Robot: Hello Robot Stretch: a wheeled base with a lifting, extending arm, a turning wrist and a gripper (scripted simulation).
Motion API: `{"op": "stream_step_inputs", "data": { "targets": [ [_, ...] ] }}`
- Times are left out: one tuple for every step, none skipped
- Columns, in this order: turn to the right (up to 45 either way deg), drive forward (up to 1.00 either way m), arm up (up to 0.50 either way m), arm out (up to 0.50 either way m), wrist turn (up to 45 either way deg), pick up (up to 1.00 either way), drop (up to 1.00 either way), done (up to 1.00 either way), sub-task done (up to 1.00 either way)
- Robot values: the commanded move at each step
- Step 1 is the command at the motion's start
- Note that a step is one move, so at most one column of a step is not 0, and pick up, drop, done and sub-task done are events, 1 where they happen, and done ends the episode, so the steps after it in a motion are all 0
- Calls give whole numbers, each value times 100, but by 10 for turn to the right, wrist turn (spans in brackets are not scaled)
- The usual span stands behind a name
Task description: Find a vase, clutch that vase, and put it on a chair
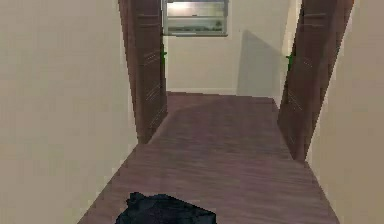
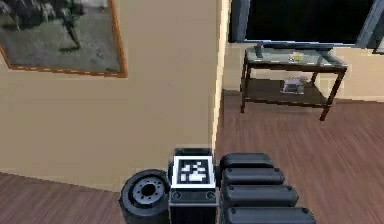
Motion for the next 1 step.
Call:
{"op": "stream_step_inputs", "data": {
  "targets": [
    [0,100,0,0,0,0,0,0,0]
  ]
}}
